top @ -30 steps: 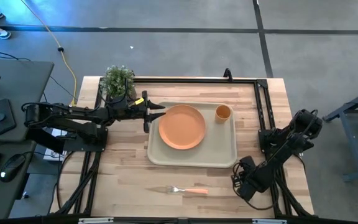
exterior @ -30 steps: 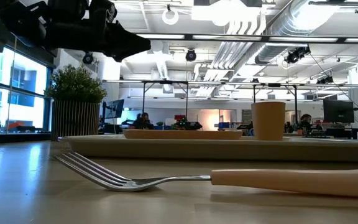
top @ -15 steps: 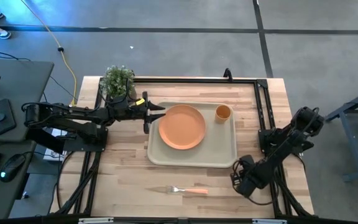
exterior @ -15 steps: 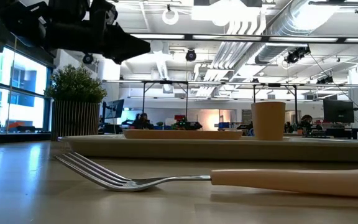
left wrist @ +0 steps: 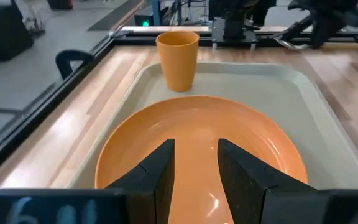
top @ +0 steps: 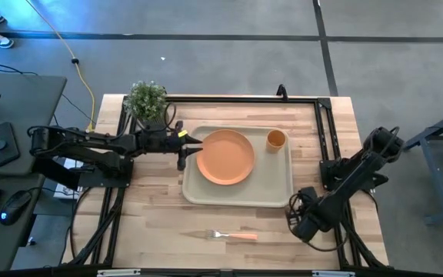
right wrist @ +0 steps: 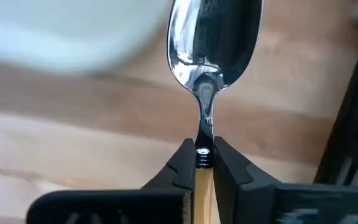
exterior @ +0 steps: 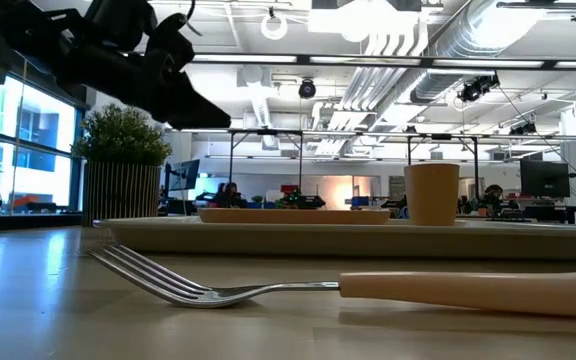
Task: Pick and place plate/cup/fork/spoon on tray
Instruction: Put the orange spoon to the left of the orange plate on the tray
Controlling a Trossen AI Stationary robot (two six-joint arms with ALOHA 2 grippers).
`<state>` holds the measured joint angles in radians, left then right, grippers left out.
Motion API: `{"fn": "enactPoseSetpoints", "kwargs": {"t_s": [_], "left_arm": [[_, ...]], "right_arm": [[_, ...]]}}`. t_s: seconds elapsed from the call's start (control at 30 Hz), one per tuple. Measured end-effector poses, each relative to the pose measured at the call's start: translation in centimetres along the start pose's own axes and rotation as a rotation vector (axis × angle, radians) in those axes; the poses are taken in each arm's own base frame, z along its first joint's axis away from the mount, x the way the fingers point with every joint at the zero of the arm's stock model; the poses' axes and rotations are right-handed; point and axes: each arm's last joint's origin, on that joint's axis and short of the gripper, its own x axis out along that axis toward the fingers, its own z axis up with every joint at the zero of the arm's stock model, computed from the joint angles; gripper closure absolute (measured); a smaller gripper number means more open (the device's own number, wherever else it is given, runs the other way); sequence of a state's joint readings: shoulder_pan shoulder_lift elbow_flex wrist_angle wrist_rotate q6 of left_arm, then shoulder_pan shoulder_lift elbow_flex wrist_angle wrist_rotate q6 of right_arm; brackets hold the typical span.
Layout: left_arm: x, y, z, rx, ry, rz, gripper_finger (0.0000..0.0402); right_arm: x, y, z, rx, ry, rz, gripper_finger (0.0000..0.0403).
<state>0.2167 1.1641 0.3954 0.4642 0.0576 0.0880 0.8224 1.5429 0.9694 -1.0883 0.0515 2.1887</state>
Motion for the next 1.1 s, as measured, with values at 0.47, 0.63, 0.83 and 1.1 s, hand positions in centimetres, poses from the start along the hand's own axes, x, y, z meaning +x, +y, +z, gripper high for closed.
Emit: {"fn": "enactPoseSetpoints", "kwargs": {"t_s": [0.47,0.63,0.83,1.1], "left_arm": [[0.0,-1.4,0.6,-0.041,-0.057,-0.054,0.0289],[0.0,-1.8,0.4,-0.009,-0.027,-0.068,0.0289],[0.0,-1.8,0.2,0.011,-0.007,-0.012,0.0289],[0.0,-1.9,0.2,0.014,-0.015,0.007,0.0289]], "right_arm": [[0.7,4.7,9.1,-0.05,-0.192,0.093,0.0382],[0.9,5.4,12.3,-0.068,-0.195,0.083,0.0382],[1.2,5.5,14.9,-0.085,-0.197,0.058,0.0382],[3.5,6.4,16.2,-0.116,-0.16,-0.027,0.0382]]}}
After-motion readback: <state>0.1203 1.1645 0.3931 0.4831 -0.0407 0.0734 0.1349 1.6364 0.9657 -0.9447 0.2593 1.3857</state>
